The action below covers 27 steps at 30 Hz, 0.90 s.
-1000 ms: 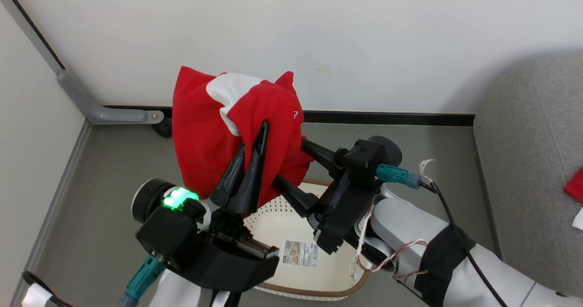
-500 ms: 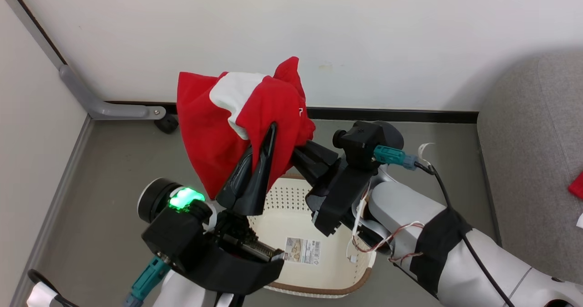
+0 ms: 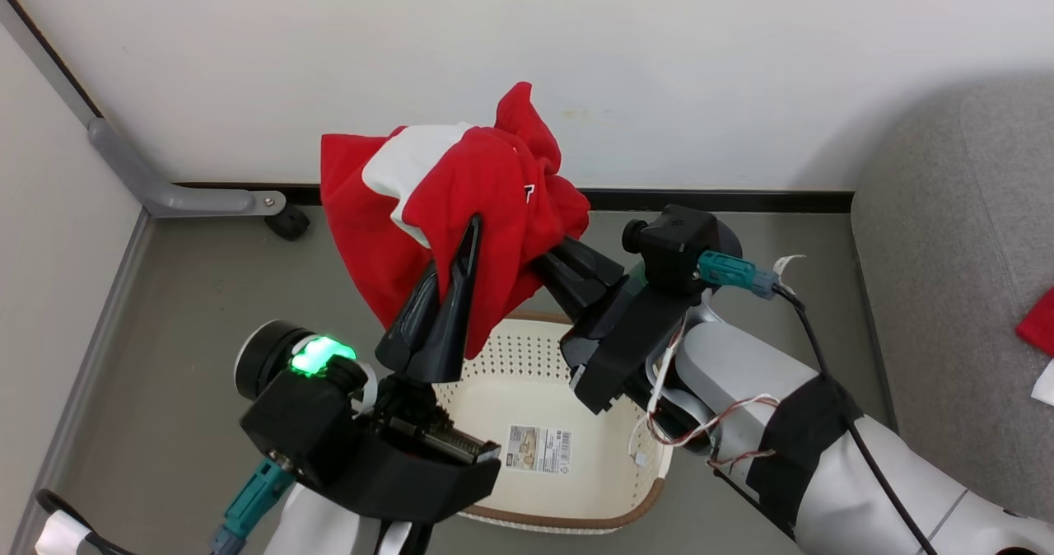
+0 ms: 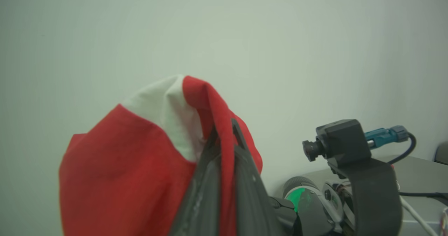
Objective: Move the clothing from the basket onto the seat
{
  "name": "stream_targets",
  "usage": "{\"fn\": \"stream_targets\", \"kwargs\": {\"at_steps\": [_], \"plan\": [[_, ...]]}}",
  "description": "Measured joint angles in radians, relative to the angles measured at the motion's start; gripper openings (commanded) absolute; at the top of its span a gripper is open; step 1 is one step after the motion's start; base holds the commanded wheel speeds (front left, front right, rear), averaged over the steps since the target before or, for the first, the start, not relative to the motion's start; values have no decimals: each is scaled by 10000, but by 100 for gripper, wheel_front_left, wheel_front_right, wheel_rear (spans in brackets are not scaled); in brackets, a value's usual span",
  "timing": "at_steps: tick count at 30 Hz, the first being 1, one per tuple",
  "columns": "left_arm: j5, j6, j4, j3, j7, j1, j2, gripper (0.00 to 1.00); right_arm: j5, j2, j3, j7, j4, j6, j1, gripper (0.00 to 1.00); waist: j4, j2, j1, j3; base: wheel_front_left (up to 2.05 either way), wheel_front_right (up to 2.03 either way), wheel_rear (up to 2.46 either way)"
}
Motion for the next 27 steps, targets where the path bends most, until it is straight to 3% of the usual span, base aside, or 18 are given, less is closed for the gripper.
{"fn": "stream_targets", "kwargs": {"at_steps": [3, 4, 7, 8, 27], "plan": [[-2, 2, 73, 13, 0, -12, -2, 0, 0, -2, -71, 2, -50, 0, 112, 0, -47, -1, 0, 20, 0, 0, 0], [-2, 2, 105, 15, 0, -32, -2, 4, 0, 0, -104, 2, -88, 0, 113, 0, -62, -1, 0, 27, 0, 0, 0], [-2, 2, 182, 36, -2, -127, -8, 64, -4, 2, -203, 2, -182, 0, 113, 0, -95, -1, 0, 45, 0, 0, 0], [-2, 2, 196, 44, -2, -128, -10, 100, -6, 2, -238, 2, -201, 0, 113, 0, -102, -1, 0, 50, 0, 0, 0], [-2, 77, 800, 284, -2, -130, -17, 100, -188, 8, -899, 2, -522, 0, 295, 0, -205, 0, 0, 81, 0, 0, 0]]}}
